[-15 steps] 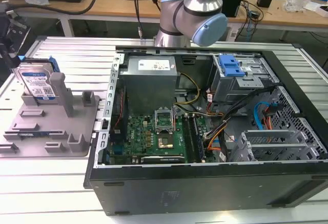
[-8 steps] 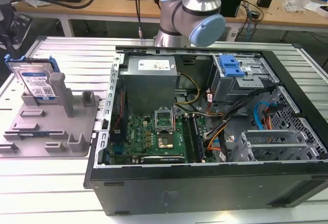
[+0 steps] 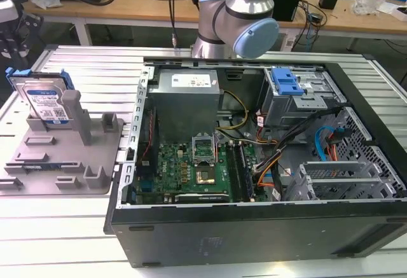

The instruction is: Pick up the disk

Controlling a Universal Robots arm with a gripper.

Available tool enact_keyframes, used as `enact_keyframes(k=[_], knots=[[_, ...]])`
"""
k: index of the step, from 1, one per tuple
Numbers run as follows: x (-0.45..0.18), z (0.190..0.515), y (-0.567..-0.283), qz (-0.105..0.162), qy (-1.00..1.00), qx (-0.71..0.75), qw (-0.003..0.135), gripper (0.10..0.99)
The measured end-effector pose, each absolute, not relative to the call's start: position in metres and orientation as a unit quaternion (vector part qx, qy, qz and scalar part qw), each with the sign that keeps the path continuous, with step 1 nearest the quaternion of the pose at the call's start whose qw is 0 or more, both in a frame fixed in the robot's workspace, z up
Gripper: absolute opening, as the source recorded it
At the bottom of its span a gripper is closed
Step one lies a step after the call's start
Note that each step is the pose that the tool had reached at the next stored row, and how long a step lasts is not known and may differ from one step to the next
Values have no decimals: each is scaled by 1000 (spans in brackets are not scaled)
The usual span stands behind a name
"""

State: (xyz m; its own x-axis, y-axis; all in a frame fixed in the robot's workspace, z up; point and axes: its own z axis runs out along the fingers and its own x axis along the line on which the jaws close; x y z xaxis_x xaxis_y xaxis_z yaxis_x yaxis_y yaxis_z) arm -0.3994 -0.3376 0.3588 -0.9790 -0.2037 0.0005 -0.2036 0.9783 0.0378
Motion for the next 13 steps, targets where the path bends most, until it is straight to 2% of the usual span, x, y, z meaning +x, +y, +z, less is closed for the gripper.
enact_keyframes(k=[13], knots=[[-399, 359, -337, -16, -955, 297, 6, 106]])
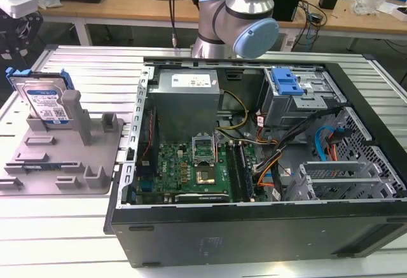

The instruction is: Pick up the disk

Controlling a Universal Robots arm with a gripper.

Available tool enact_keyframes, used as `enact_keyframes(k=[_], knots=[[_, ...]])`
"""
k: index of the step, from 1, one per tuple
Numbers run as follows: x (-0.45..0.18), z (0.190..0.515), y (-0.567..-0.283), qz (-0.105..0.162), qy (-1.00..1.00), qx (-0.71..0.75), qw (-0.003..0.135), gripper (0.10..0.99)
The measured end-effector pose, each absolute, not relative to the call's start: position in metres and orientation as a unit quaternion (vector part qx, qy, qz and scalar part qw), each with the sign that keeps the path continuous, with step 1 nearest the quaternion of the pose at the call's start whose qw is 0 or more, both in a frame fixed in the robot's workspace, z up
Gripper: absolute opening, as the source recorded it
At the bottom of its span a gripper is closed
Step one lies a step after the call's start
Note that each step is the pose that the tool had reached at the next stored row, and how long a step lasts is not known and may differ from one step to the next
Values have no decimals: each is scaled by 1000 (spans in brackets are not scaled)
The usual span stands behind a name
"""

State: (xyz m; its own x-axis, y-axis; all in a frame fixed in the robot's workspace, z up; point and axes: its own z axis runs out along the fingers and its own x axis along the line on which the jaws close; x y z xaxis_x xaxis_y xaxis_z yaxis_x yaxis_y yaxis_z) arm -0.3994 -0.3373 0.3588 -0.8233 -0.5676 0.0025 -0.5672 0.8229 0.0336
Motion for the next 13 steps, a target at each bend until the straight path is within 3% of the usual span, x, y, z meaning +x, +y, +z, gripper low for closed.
enact_keyframes(k=[8, 13], knots=[[-399, 359, -337, -15, -917, 398, 8, 114], [-399, 359, -337, -14, -890, 455, 9, 416]])
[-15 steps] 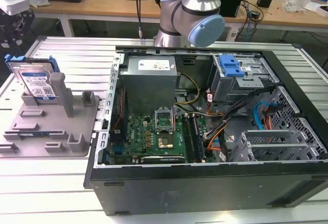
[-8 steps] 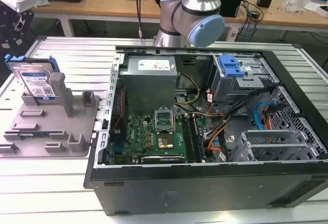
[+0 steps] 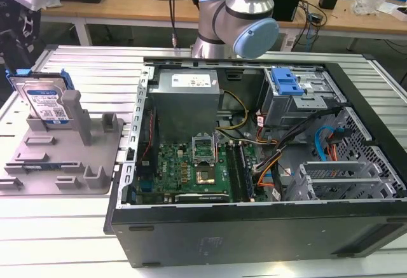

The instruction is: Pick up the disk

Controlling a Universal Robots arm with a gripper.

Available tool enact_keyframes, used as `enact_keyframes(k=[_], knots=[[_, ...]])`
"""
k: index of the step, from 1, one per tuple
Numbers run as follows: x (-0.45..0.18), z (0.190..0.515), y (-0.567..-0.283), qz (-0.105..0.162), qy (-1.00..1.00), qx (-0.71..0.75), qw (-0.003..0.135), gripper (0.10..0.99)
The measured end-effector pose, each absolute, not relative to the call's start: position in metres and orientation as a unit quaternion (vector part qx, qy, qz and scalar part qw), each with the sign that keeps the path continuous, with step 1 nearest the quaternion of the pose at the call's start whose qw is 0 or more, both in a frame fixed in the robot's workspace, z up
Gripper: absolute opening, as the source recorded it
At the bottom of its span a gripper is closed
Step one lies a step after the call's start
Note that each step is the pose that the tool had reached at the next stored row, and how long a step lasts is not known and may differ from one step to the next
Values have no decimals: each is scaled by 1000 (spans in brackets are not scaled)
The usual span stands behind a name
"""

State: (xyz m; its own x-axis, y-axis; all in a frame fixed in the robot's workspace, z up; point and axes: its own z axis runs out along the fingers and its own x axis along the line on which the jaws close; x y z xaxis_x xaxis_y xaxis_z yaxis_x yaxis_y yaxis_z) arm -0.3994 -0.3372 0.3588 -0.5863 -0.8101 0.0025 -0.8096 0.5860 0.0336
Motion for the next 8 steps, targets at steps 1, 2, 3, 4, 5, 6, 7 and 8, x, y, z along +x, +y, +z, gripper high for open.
enact_keyframes(k=[1, 2, 3, 4, 5, 6, 7, 8], knots=[[-399, 359, -337, -14, -887, 462, 9, 416], [-399, 359, -337, -14, -879, 476, 9, 482], [-399, 359, -337, -14, -874, 485, 9, 482], [-399, 359, -337, -13, -872, 489, 10, 482], [-399, 359, -337, -12, -868, 496, 11, 482], [-399, 359, -337, -11, -865, 501, 11, 482], [-399, 359, -337, -10, -862, 507, 11, 482], [-399, 359, -337, -9, -859, 512, 11, 482]])
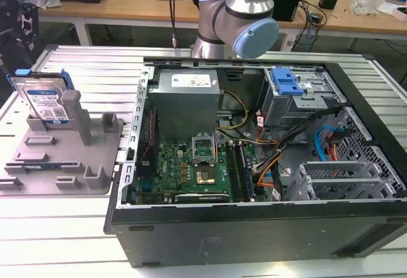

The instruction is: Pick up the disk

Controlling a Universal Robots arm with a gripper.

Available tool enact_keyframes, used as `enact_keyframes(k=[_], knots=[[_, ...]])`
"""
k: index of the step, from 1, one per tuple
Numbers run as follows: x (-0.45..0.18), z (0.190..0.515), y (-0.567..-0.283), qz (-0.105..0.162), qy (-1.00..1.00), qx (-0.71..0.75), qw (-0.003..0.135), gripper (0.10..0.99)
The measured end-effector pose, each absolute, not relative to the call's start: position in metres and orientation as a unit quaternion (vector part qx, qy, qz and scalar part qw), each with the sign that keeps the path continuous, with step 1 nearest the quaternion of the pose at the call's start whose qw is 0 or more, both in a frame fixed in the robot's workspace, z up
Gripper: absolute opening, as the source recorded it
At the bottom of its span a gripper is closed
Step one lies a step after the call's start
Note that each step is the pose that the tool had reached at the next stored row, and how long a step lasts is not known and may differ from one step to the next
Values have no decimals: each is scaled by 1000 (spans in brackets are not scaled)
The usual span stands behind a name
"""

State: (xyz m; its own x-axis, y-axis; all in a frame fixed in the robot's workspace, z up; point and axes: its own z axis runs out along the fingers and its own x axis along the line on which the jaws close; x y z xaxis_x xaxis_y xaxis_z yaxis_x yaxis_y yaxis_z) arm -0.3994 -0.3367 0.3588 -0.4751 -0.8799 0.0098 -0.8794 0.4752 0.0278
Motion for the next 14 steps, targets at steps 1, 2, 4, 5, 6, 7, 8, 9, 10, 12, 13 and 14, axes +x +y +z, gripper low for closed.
enact_keyframes(k=[1, 2, 4, 5, 6, 7, 8, 9, 10, 12, 13, 14], knots=[[-399, 359, -337, -9, -854, 520, 11, 482], [-399, 359, -337, -8, -851, 526, 11, 482], [-399, 359, -337, -7, -842, 539, 11, 482], [-399, 359, -337, -7, -838, 545, 11, 482], [-399, 359, -337, -7, -834, 552, 11, 482], [-399, 359, -337, -7, -829, 559, 11, 482], [-399, 359, -337, -6, -825, 565, 11, 482], [-399, 359, -337, -6, -819, 574, 11, 482], [-399, 359, -336, -6, -815, 579, 11, 482], [-399, 359, -334, -6, -809, 587, 12, 482], [-399, 359, -333, -5, -802, 597, 12, 482], [-399, 359, -332, -5, -798, 602, 12, 482]])
